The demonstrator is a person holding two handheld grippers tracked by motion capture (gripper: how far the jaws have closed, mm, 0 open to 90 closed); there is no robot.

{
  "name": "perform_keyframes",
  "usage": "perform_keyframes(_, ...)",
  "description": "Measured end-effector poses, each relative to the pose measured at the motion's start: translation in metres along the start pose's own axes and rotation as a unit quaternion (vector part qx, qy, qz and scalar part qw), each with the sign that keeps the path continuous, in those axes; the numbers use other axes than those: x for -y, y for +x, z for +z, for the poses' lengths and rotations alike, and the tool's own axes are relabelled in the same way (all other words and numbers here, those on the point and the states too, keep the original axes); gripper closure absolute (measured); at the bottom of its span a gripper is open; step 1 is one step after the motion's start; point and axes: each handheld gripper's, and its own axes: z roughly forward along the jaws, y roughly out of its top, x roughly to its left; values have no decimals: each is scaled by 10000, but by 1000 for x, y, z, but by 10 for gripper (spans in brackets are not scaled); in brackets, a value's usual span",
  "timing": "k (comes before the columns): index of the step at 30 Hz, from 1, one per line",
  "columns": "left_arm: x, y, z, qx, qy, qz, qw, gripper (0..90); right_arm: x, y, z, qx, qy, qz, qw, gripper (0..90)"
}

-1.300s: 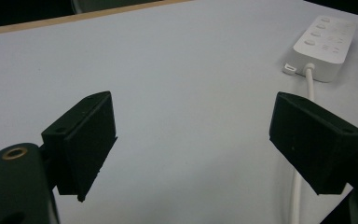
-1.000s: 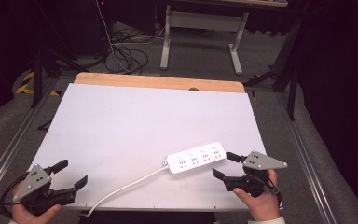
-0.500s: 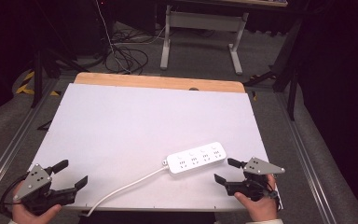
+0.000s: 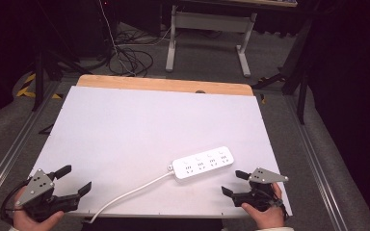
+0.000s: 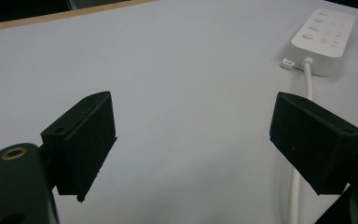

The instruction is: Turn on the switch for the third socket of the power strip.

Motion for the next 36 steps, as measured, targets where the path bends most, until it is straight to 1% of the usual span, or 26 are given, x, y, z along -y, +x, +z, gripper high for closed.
perform_keyframes(2,0,0,0,12,13,6,10000,147,2,2,1,62,85,-32,9999,165)
perform_keyframes(4,0,0,1,34,16,12,10000,147,4,3,2,101,125,-39,9999,166)
perform_keyframes(7,0,0,2,45,28,23,10000,145,3,5,4,146,148,-115,9997,166)
perform_keyframes(9,0,0,2,40,28,27,10000,144,2,4,4,134,85,-83,9998,165)
perform_keyframes(10,0,0,2,48,20,-5,10000,144,2,4,3,151,39,-74,9999,165)
perform_keyframes(14,0,0,2,47,19,4,10000,141,2,2,-2,175,-206,26,9996,166)
perform_keyframes(16,0,0,2,55,18,3,10000,141,2,1,-4,218,-282,45,9994,166)
perform_keyframes(17,0,0,2,56,14,1,10000,141,2,1,-5,200,-334,66,9992,168)
perform_keyframes(29,0,0,1,47,0,0,10000,138,1,2,-4,214,-266,-29,9994,169)
perform_keyframes(33,0,0,2,48,-5,-10,10000,137,1,3,-3,265,-199,-65,9994,170)
perform_keyframes(36,0,0,2,46,-8,-10,10000,137,1,3,-3,277,-206,-86,9994,174)
